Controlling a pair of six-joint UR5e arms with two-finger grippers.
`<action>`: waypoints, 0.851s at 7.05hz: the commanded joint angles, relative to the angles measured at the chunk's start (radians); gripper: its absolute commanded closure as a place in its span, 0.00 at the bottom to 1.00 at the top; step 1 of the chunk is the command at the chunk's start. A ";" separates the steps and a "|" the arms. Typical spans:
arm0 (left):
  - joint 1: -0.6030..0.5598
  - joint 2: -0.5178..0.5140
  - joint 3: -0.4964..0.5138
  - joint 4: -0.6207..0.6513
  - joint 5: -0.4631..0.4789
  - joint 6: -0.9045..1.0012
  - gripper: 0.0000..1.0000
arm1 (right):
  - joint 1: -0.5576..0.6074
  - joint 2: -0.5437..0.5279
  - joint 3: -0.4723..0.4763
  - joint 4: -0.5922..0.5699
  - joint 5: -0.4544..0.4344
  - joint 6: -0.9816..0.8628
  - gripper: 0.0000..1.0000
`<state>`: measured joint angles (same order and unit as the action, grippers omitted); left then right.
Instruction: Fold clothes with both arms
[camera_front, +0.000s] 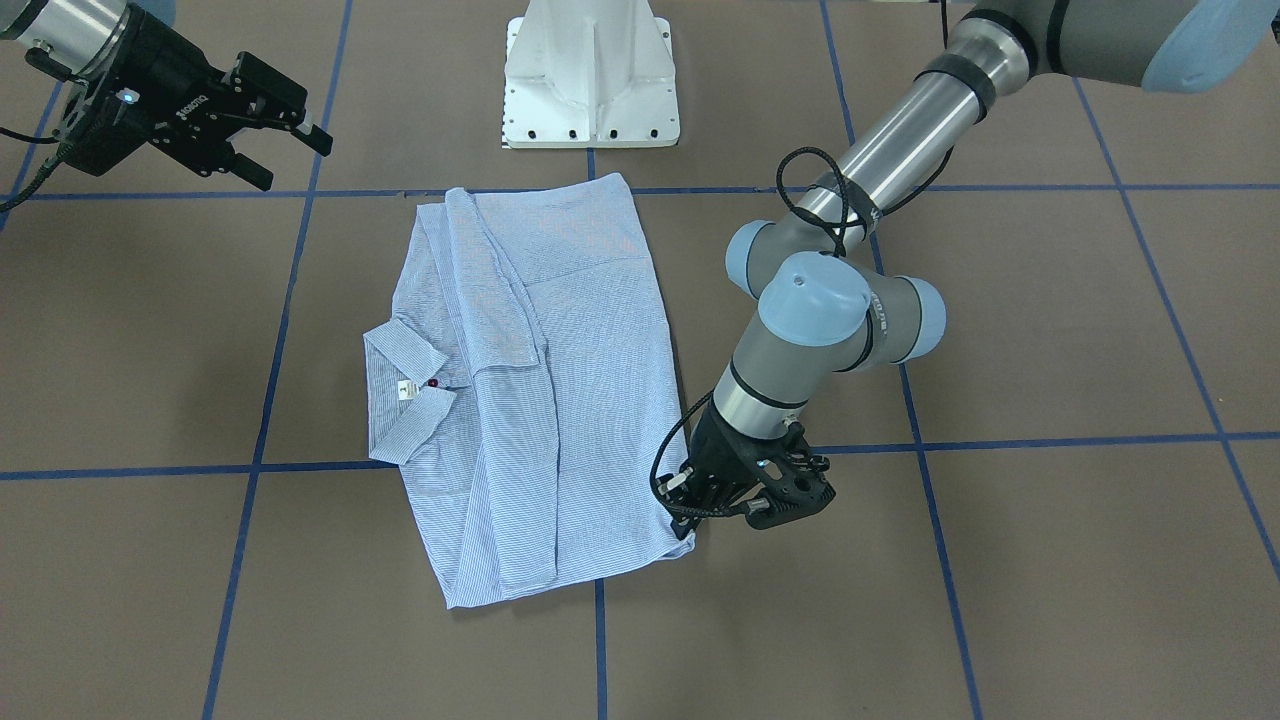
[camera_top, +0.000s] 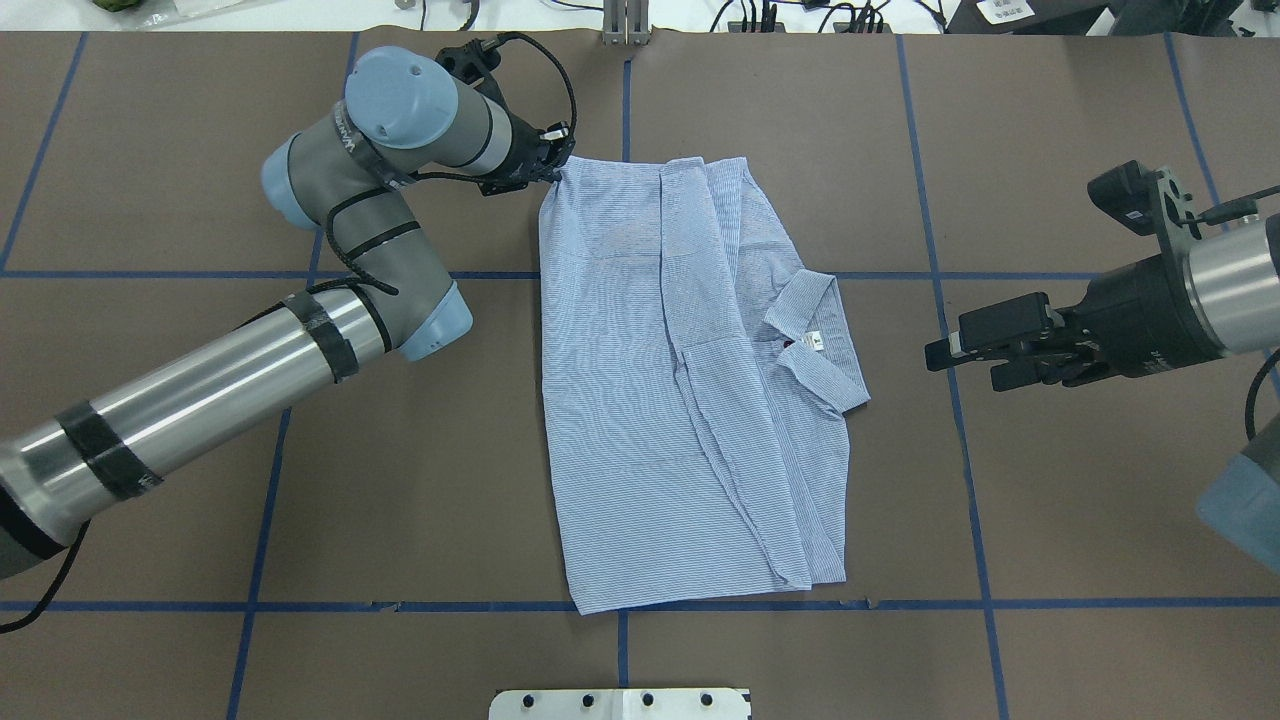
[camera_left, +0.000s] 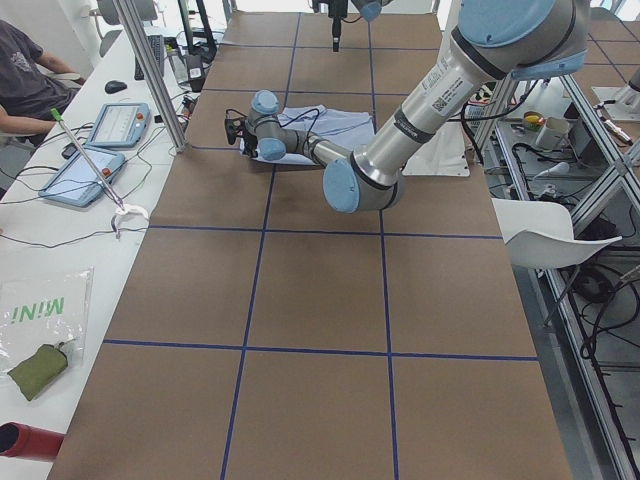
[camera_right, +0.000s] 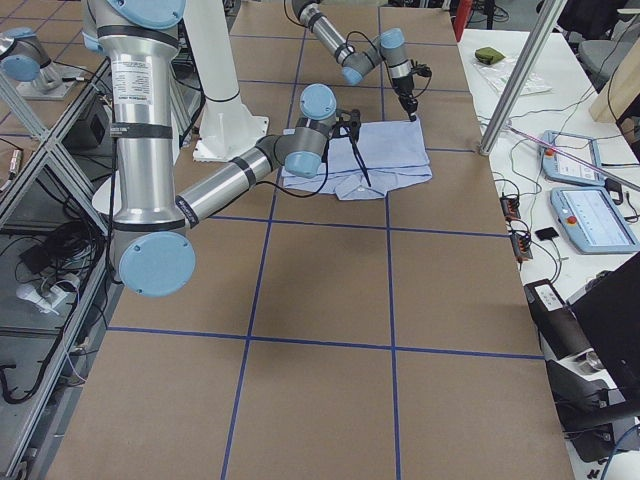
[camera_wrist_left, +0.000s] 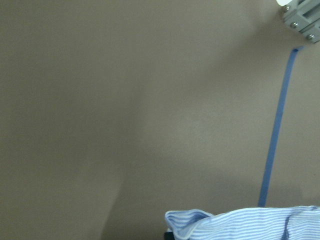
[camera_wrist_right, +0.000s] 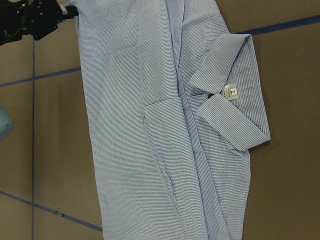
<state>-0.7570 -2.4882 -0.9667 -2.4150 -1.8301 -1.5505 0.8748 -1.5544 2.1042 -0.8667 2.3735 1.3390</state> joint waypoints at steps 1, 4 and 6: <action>-0.010 -0.041 0.083 -0.083 0.050 0.012 1.00 | 0.003 0.001 -0.003 0.000 -0.002 0.000 0.00; -0.012 -0.044 0.100 -0.145 0.100 0.012 1.00 | 0.000 0.008 -0.013 0.000 -0.026 0.000 0.00; -0.011 -0.044 0.091 -0.167 0.098 0.013 0.00 | 0.009 0.016 -0.032 -0.002 -0.030 -0.003 0.00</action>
<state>-0.7686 -2.5325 -0.8695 -2.5671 -1.7319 -1.5383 0.8802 -1.5445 2.0847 -0.8671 2.3467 1.3378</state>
